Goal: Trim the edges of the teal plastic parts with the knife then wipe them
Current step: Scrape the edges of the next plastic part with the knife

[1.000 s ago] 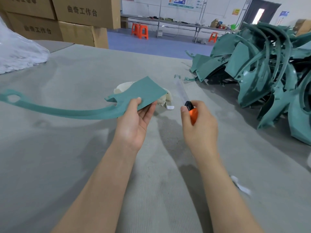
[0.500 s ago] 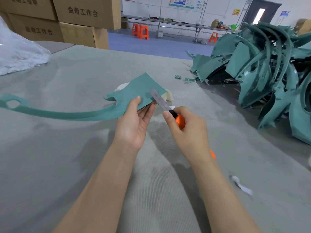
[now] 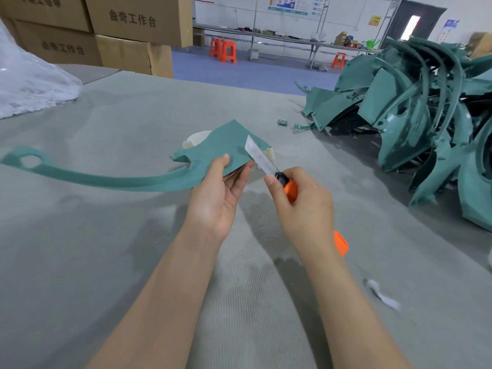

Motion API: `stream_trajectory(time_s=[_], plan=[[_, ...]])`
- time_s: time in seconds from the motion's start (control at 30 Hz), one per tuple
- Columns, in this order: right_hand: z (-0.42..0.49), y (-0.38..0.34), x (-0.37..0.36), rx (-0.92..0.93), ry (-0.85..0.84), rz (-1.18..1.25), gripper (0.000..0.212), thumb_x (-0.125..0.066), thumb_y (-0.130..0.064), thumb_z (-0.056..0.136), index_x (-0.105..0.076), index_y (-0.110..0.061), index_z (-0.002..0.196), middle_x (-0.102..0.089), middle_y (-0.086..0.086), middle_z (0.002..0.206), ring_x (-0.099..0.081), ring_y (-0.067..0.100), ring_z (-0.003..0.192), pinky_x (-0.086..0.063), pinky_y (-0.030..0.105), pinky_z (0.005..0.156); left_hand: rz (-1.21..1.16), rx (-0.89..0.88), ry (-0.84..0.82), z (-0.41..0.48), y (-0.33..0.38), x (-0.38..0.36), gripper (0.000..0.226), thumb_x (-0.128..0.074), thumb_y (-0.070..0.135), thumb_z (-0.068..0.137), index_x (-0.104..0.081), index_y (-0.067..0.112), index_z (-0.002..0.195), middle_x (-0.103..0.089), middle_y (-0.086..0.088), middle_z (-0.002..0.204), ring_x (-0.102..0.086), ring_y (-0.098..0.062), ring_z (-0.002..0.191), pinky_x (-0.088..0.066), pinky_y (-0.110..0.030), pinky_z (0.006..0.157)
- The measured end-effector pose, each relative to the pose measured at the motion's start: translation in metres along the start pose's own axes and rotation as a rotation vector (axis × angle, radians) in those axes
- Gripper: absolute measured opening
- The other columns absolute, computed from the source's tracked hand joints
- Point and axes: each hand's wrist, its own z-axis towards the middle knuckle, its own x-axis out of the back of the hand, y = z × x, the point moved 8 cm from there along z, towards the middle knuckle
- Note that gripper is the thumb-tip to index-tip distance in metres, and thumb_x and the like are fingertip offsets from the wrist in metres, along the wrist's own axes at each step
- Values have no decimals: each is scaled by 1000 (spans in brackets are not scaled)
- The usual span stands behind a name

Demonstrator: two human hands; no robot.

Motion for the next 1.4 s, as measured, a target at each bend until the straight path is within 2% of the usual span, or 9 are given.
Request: stream_trajectory(time_s=[0.27, 0.4, 0.47, 0.73, 0.87, 1.0, 1.1, 1.3, 1.4], plan=[[11, 35, 26, -229, 105, -2, 32, -51, -51, 93, -59, -21, 87, -54, -8, 68, -52, 18, 71, -33, 31, 59, -26, -23, 11, 1, 4, 0, 25, -49, 6, 96, -56, 6, 120, -69, -9, 101, -71, -16, 79, -56, -20, 64], [10, 25, 22, -248, 67, 258, 36, -59, -63, 80, -60, -26, 81, -54, -8, 62, -49, 5, 58, -38, 13, 55, 112, -10, -72, -3, -1, -9, 16, -49, 10, 98, -60, 11, 109, -72, -4, 89, -71, -14, 73, -56, -21, 66], [12, 22, 14, -310, -49, 444, 42, -64, -65, 74, -63, -30, 96, -60, -3, 73, -50, 11, 59, -43, 22, 60, 291, -3, -125, -6, -7, -14, 13, -52, 13, 97, -63, 16, 103, -73, 1, 84, -70, -13, 73, -56, -21, 67], [20, 46, 31, -509, 23, 785, 13, -59, -2, 89, -64, -10, 97, -45, -3, 51, -37, 9, 41, -33, 20, 44, 1116, 130, -508, -19, -40, -18, 33, -47, 7, 96, -60, 29, 116, -69, 11, 110, -68, -13, 100, -50, -36, 97], [19, 64, 42, -583, 118, 843, 15, -56, -2, 90, -67, -5, 98, -45, -3, 49, -38, 8, 42, -35, 19, 45, 764, 360, -192, -8, -36, -1, 20, -45, 15, 99, -62, 11, 109, -72, -1, 72, -68, -17, 63, -57, -34, 64], [20, 68, 51, -566, 202, 830, 13, -56, -4, 90, -65, -11, 97, -48, -8, 45, -40, 8, 43, -38, 20, 48, 349, 527, -280, -13, -31, -9, 46, -52, 44, 85, -62, 8, 112, -73, -10, 95, -72, -23, 76, -59, -36, 63], [22, 59, 46, -491, 144, 846, 13, -57, -5, 92, -65, -13, 99, -47, -7, 47, -40, 9, 43, -37, 18, 46, 554, 580, -406, -25, -44, -14, 59, -58, 57, 67, -65, 13, 106, -72, 0, 88, -71, -13, 75, -59, -32, 62], [25, 35, 35, -328, 30, 756, 6, -61, -25, 94, -60, -21, 97, -59, -4, 68, -41, 11, 47, -39, 21, 48, 542, 327, -219, -11, -47, -11, 19, -53, 26, 96, -63, 11, 90, -68, -3, 68, -64, -11, 57, -50, -19, 51], [19, 28, 37, -243, 13, 515, 42, -50, -66, 83, -57, -25, 86, -56, 2, 75, -44, 16, 58, -39, 32, 58, 340, 164, -70, 3, -25, -2, 26, -54, 26, 96, -64, 10, 79, -68, -2, 62, -63, -10, 52, -49, -17, 50]])
